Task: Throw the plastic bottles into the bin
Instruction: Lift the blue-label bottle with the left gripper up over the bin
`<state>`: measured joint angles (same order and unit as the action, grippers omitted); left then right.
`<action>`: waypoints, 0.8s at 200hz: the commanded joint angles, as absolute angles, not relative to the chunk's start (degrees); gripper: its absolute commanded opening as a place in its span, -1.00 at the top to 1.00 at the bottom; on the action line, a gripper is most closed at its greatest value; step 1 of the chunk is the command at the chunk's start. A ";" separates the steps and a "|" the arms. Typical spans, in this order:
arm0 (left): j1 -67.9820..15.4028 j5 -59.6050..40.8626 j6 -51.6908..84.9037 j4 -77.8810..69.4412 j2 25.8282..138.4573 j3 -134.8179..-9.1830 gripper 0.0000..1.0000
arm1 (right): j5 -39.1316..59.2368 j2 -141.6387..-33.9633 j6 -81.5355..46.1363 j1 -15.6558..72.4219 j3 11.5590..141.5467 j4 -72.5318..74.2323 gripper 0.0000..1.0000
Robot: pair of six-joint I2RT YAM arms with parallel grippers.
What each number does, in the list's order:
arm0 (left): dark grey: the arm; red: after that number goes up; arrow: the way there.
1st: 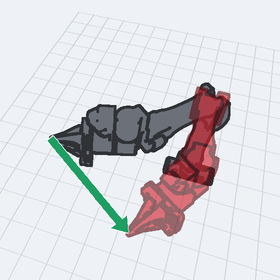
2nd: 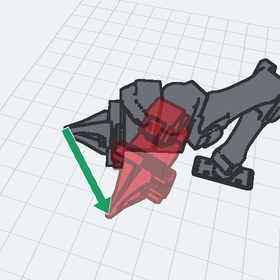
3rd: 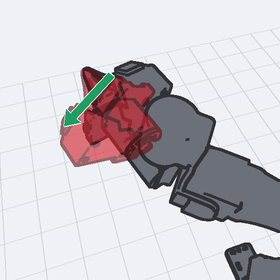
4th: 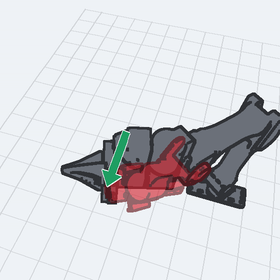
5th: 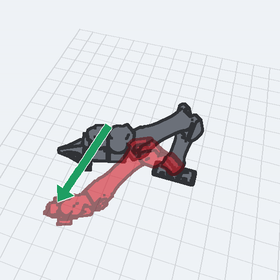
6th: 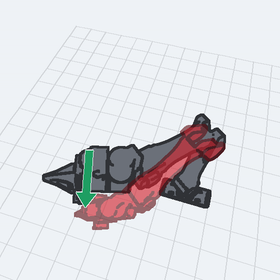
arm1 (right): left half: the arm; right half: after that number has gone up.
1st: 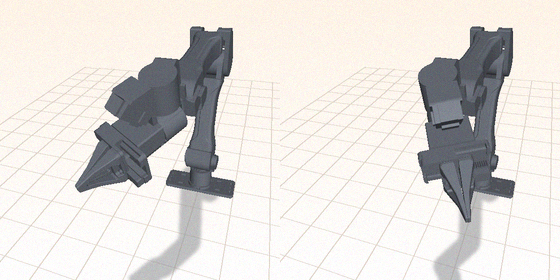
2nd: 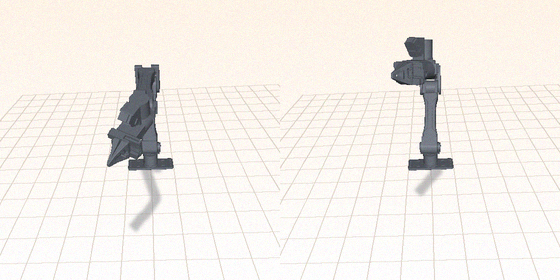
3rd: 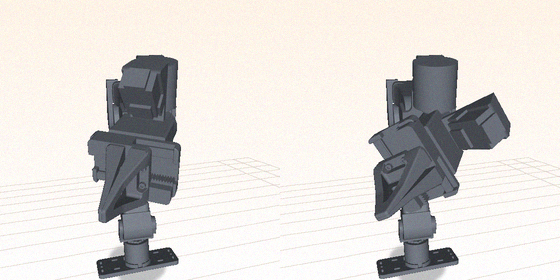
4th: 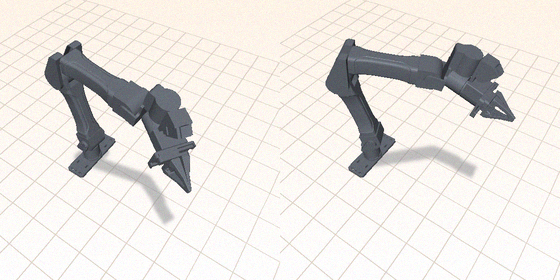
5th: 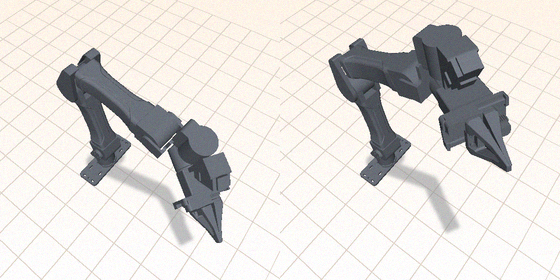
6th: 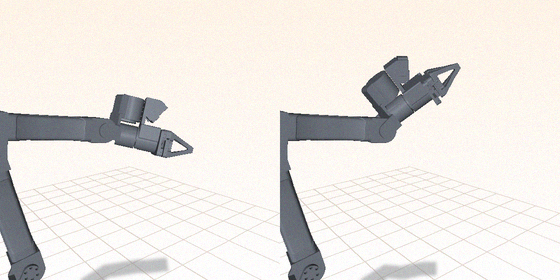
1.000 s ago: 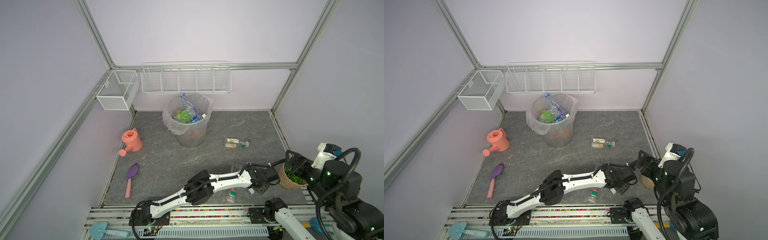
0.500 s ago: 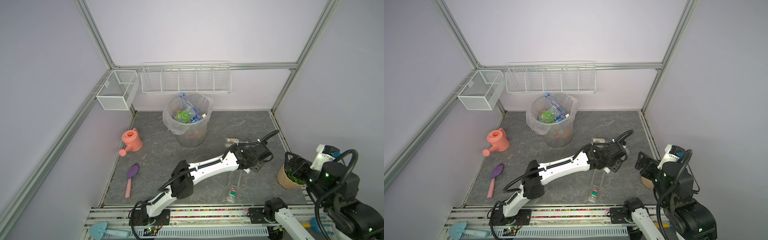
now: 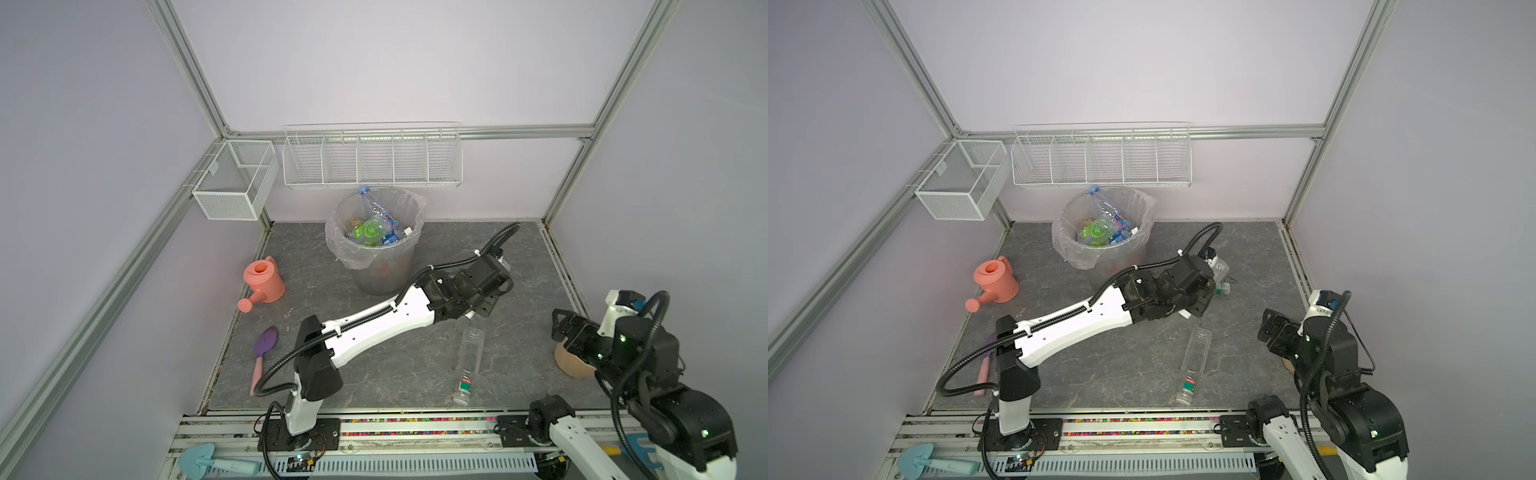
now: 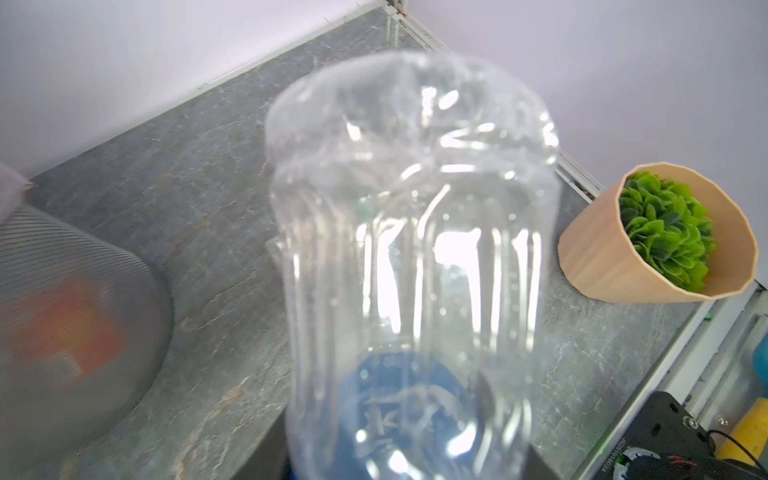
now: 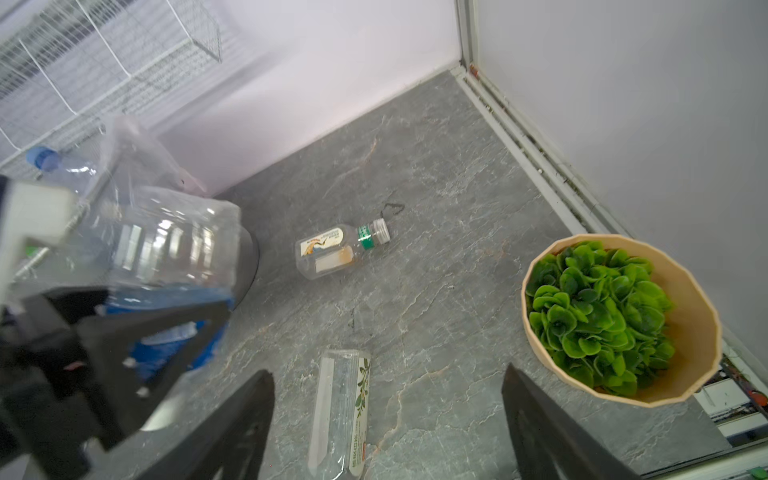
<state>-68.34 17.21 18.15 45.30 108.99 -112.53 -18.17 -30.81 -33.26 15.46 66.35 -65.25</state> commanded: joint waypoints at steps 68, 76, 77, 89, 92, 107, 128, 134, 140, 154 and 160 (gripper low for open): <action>-52.00 18.69 17.01 48.13 92.07 -112.72 0.63 | -4.50 -38.68 -36.74 18.67 50.80 -46.85 -0.76; -51.27 19.54 16.47 48.93 91.54 -113.60 0.63 | -4.58 -39.14 -36.98 19.58 50.74 -46.20 -0.76; -51.17 19.62 16.45 49.03 91.47 -113.71 0.63 | -4.57 -39.26 -36.99 19.77 50.77 -46.08 -0.76; -49.86 20.03 16.02 49.97 90.73 -114.90 0.63 | -4.99 -40.12 -37.15 21.66 48.81 -45.25 -0.76; -49.35 20.04 16.00 50.19 90.49 -115.22 0.63 | -5.27 -40.42 -37.25 22.14 48.63 -45.08 -0.76; -46.86 19.70 15.91 50.83 89.43 -116.49 0.63 | -6.18 -41.18 -37.80 24.40 47.70 -44.29 -0.76; -42.56 18.08 16.07 51.02 88.09 -117.67 0.63 | -6.46 -41.81 -38.94 26.59 46.15 -42.60 -0.76; -41.34 17.64 16.08 51.08 87.90 -118.08 0.63 | -6.58 -41.84 -39.18 27.12 45.76 -42.19 -0.76; -40.03 17.21 16.08 51.25 87.81 -118.48 0.63 | -6.80 -41.91 -39.38 27.59 45.41 -41.90 -0.76; -36.79 15.46 16.13 51.71 88.01 -119.72 0.63 | -7.40 -41.92 -39.77 28.48 44.85 -41.58 -0.76; -35.31 14.57 16.26 52.06 88.21 -120.58 0.63 | -7.57 -41.87 -39.82 28.73 44.68 -41.58 -0.76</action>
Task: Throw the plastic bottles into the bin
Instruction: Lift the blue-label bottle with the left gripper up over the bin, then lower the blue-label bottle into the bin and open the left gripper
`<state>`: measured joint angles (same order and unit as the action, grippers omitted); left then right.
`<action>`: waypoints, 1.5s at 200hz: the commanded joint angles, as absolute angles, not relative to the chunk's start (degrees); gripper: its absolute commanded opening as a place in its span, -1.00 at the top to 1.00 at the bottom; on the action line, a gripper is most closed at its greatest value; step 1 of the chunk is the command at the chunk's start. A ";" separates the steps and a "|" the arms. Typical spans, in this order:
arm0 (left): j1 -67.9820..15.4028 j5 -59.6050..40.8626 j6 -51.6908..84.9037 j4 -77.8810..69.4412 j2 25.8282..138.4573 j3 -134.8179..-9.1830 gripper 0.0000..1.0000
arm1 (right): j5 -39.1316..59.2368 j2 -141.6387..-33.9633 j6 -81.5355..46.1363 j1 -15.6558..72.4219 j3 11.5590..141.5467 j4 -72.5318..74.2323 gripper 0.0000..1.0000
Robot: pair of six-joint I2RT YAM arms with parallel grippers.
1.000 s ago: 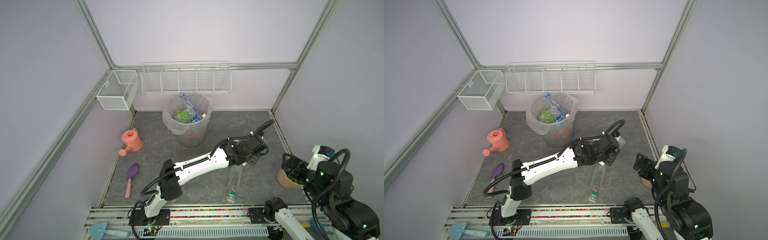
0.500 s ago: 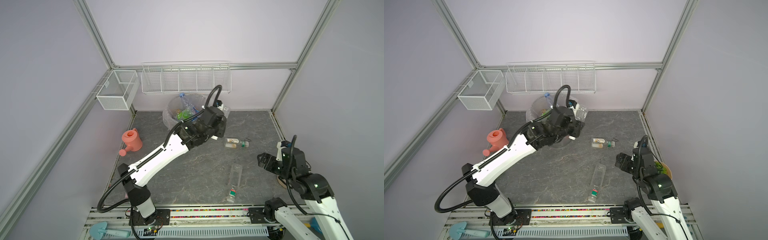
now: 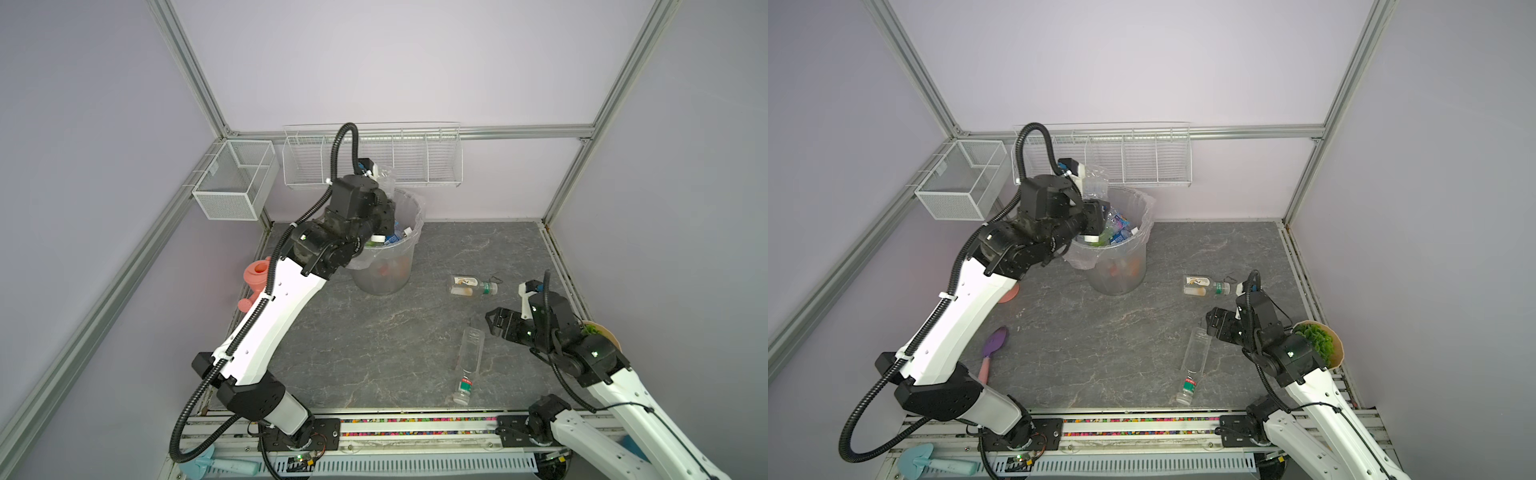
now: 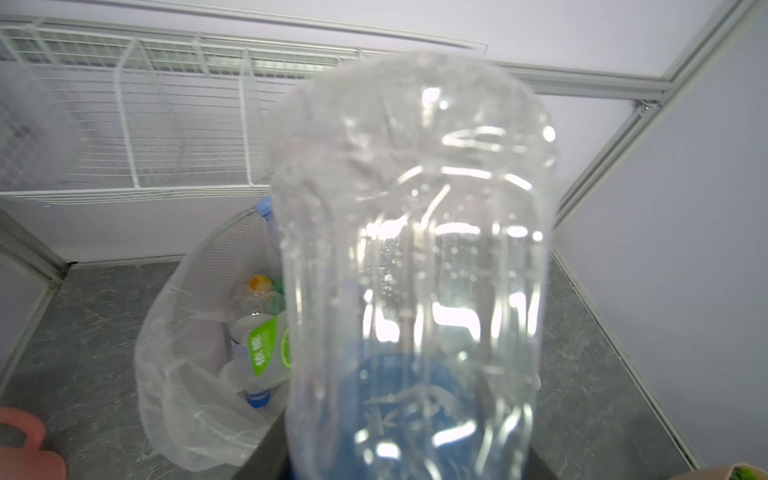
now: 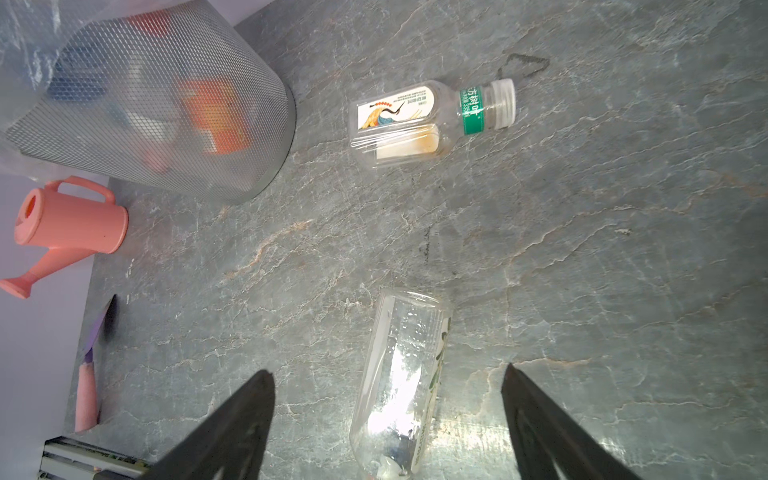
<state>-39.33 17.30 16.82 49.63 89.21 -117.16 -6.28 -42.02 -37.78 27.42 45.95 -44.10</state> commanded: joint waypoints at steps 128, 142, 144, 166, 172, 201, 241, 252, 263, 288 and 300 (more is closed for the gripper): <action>-21.82 8.00 14.50 59.92 105.56 -144.51 0.64 | -9.06 -40.97 -41.40 31.32 43.59 -41.82 -0.76; -21.80 8.03 14.30 59.88 106.81 -144.49 0.64 | -9.14 -40.78 -41.40 31.55 43.55 -42.14 -0.76; -21.80 8.12 14.30 59.86 106.99 -144.45 0.64 | -9.14 -40.74 -41.40 31.51 43.58 -42.22 -0.76; -21.62 8.85 13.60 59.73 108.50 -143.03 0.64 | -9.23 -40.47 -41.42 31.62 43.59 -42.55 -0.76; -21.50 9.35 13.31 59.75 108.93 -142.48 0.64 | -9.15 -40.43 -41.40 31.64 43.59 -42.59 -0.76; -21.07 10.76 12.10 61.43 111.49 -140.95 0.24 | -8.88 -40.23 -41.32 31.86 43.68 -42.95 -0.76; -21.02 12.88 11.95 61.92 109.94 -140.14 -0.99 | -9.32 -39.22 -41.05 31.82 43.69 -44.21 -0.76; -21.05 12.28 11.87 61.37 108.74 -140.00 -0.99 | -9.23 -39.06 -41.18 31.82 43.86 -44.28 -0.76; -21.07 11.64 11.95 60.92 107.88 -139.94 -0.99 | -9.14 -39.11 -41.30 31.79 43.86 -44.21 -0.76; -21.18 10.35 12.08 61.10 106.07 -139.86 -0.99 | -8.88 -39.11 -41.66 31.90 43.93 -43.86 -0.76; -21.10 9.74 12.21 60.92 104.79 -139.12 -0.99 | -8.87 -39.16 -41.75 31.96 43.86 -43.92 -0.76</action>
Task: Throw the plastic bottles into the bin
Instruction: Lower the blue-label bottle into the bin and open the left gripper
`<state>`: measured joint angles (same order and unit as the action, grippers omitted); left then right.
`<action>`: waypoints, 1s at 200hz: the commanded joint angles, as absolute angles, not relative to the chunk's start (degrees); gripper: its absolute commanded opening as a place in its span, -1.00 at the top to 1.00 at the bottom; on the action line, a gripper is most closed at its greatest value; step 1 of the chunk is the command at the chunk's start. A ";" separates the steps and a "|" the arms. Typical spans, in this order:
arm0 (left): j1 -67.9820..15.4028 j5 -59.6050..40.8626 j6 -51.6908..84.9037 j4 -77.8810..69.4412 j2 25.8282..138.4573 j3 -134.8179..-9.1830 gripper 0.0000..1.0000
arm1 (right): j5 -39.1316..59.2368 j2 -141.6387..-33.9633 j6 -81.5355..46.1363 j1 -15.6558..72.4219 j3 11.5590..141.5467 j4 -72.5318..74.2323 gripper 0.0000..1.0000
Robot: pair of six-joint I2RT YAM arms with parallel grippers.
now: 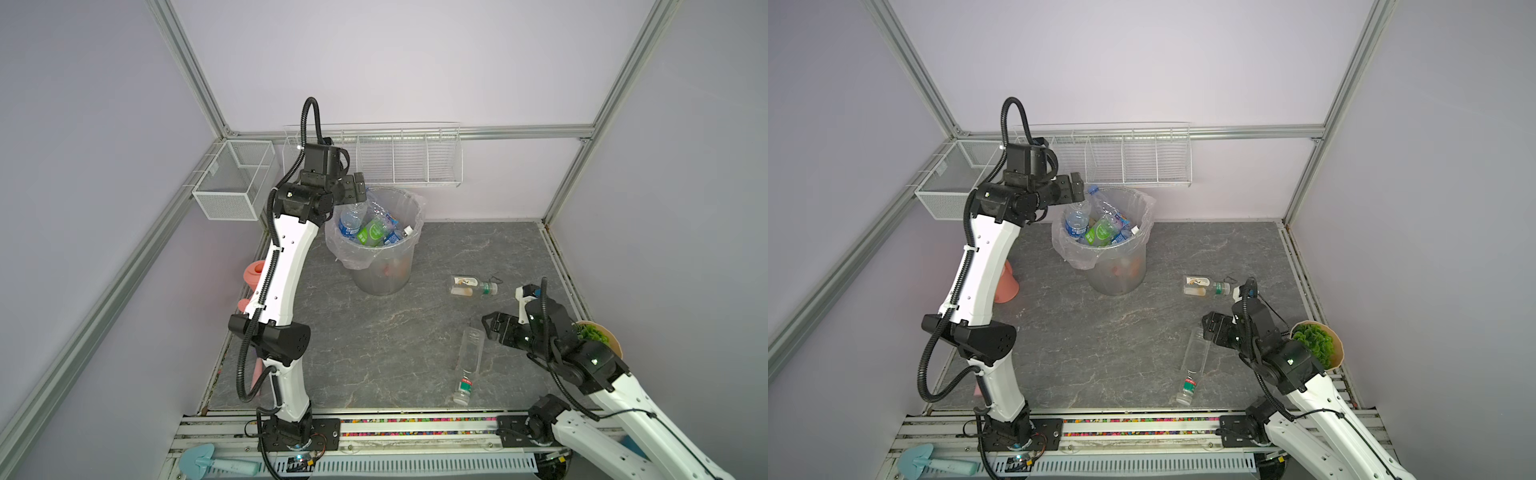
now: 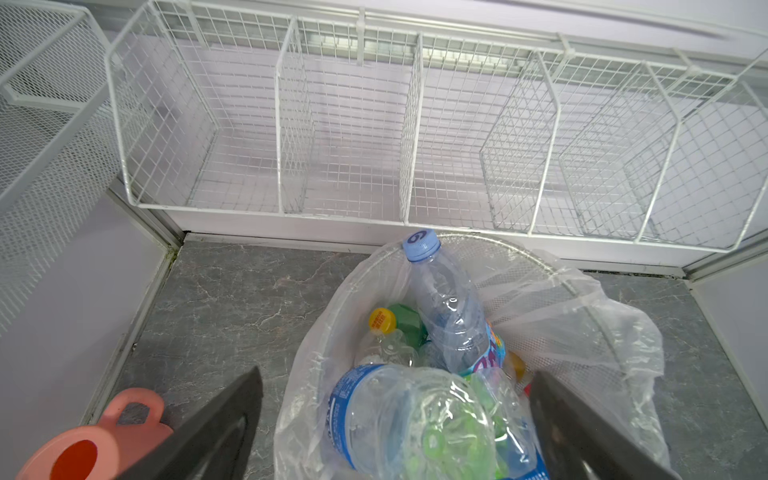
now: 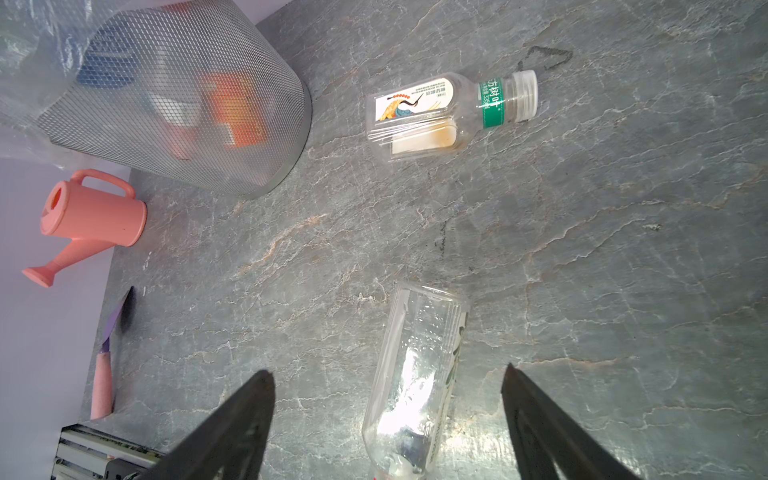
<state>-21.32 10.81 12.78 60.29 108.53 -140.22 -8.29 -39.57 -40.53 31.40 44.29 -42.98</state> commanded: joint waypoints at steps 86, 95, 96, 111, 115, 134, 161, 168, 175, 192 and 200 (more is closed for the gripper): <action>-22.10 7.43 13.10 51.59 92.06 -124.81 -0.99 | -8.37 -42.84 -42.18 32.01 44.11 -42.87 -0.76; -22.13 6.60 13.00 51.96 92.64 -124.87 -0.97 | -8.18 -43.27 -42.27 32.14 44.24 -42.47 -0.76; -22.14 6.55 13.01 51.99 92.73 -124.88 -0.97 | -8.18 -43.30 -42.32 32.11 44.27 -42.41 -0.76; -22.15 5.16 13.12 52.22 94.37 -125.23 -0.95 | -8.17 -43.97 -42.38 32.32 44.42 -42.20 -0.76; -22.15 5.08 13.14 52.08 94.80 -125.35 -0.93 | -8.13 -44.12 -42.44 32.33 44.55 -42.34 -0.76; -21.89 3.65 13.89 51.50 97.61 -126.68 -0.78 | -8.24 -44.38 -42.45 32.49 44.65 -42.28 -0.76; -20.51 -3.03 16.95 50.07 102.30 -130.50 -0.62 | -8.83 -44.15 -42.41 32.69 44.56 -42.87 -0.76; -20.43 -3.83 17.45 49.92 103.60 -131.42 -0.62 | -8.88 -44.14 -42.40 32.69 44.44 -42.93 -0.76; -20.31 -4.40 17.94 50.27 104.95 -132.51 -0.61 | -8.91 -44.10 -42.45 32.68 44.47 -43.02 -0.76; -20.28 -6.60 18.65 52.38 108.71 -135.33 -0.60 | -9.18 -44.04 -42.43 32.64 44.36 -43.24 -0.76; -20.22 -7.25 19.13 53.02 109.79 -135.55 -0.59 | -9.31 -43.98 -42.40 32.68 44.29 -43.33 -0.76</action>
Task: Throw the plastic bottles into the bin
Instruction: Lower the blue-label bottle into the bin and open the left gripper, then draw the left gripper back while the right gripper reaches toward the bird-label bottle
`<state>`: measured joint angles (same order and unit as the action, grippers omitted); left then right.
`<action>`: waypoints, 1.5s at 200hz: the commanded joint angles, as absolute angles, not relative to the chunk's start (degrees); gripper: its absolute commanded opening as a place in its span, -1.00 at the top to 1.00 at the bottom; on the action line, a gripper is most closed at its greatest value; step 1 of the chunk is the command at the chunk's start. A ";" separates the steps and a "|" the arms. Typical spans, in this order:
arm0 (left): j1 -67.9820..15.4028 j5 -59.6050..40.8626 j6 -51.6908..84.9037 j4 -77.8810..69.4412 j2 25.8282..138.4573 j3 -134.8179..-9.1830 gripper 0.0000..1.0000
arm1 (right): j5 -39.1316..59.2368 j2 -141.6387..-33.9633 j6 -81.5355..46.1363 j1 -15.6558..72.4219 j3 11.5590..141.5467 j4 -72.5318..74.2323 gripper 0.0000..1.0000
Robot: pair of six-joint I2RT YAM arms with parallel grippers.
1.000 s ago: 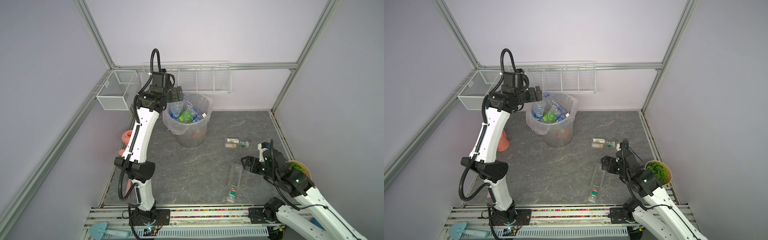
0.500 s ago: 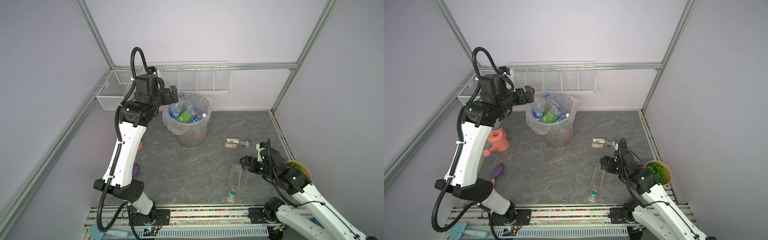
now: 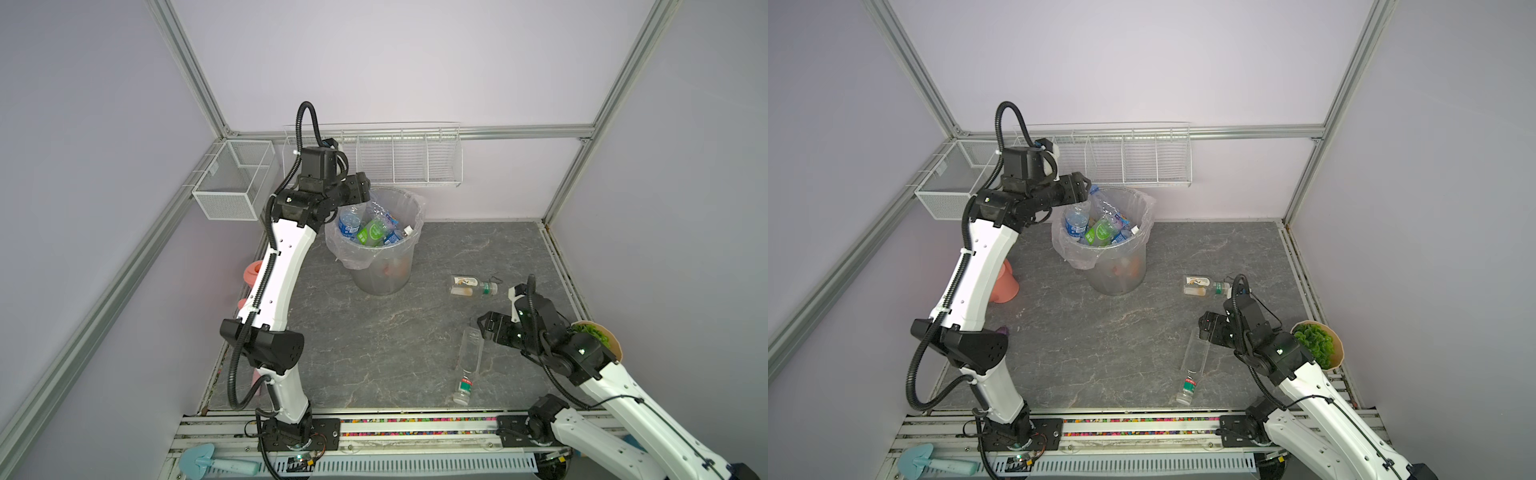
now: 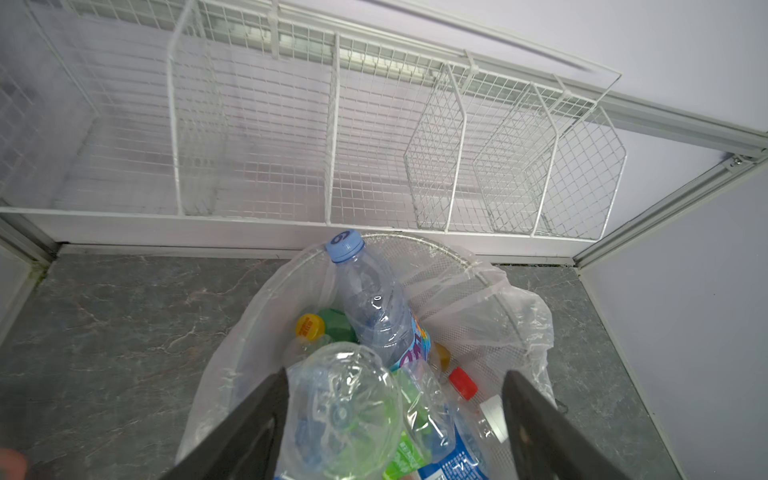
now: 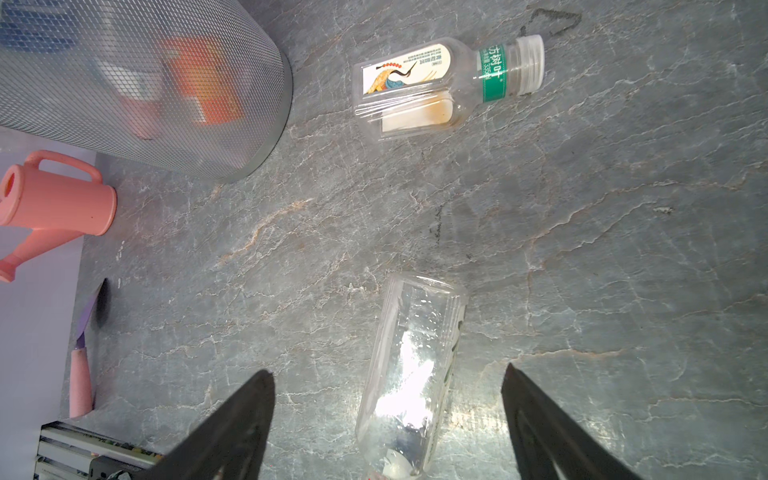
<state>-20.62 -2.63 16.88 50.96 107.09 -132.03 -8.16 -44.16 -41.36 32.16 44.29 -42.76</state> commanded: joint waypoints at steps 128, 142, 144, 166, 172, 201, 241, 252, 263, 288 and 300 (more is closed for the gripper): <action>-16.44 -11.09 21.91 49.00 114.07 -128.63 -0.54 | -9.29 -43.03 -42.45 32.74 44.25 -44.19 -0.76; -16.43 -12.18 21.58 49.84 114.35 -130.00 -0.54 | -9.44 -42.90 -42.23 32.71 44.62 -44.62 -0.76; -16.43 -12.49 21.50 49.84 114.28 -130.06 -0.54 | -9.41 -42.89 -42.26 32.72 44.64 -44.68 -0.76; -16.44 -12.93 21.81 48.55 112.29 -130.08 -0.54 | -10.05 -42.58 -41.90 32.75 44.82 -45.02 -0.76; -16.44 -12.57 21.81 48.30 111.43 -130.20 -0.54 | -10.21 -42.54 -41.76 32.74 44.96 -45.01 -0.76; -16.44 -10.62 21.45 48.25 107.12 -131.63 -0.54 | -10.98 -43.50 -40.92 32.74 46.04 -45.35 -0.76; -16.44 -9.50 21.35 47.04 99.68 -128.44 -0.54 | -10.29 -45.73 -40.70 32.73 46.67 -44.24 -0.76; -16.42 -9.49 21.39 45.25 96.45 -124.73 -0.54 | -10.28 -46.35 -40.63 32.75 46.75 -43.87 -0.76; -16.44 -9.09 21.30 43.41 92.91 -120.67 -0.54 | -10.28 -47.05 -40.45 32.78 46.91 -43.72 -0.76; -16.43 -7.79 21.17 38.83 84.40 -110.51 -0.55 | -10.53 -49.60 -39.84 32.78 48.46 -44.14 -0.76; -16.41 -7.23 21.36 37.35 80.80 -105.97 -0.56 | -10.59 -51.30 -39.55 32.71 49.57 -44.67 -0.76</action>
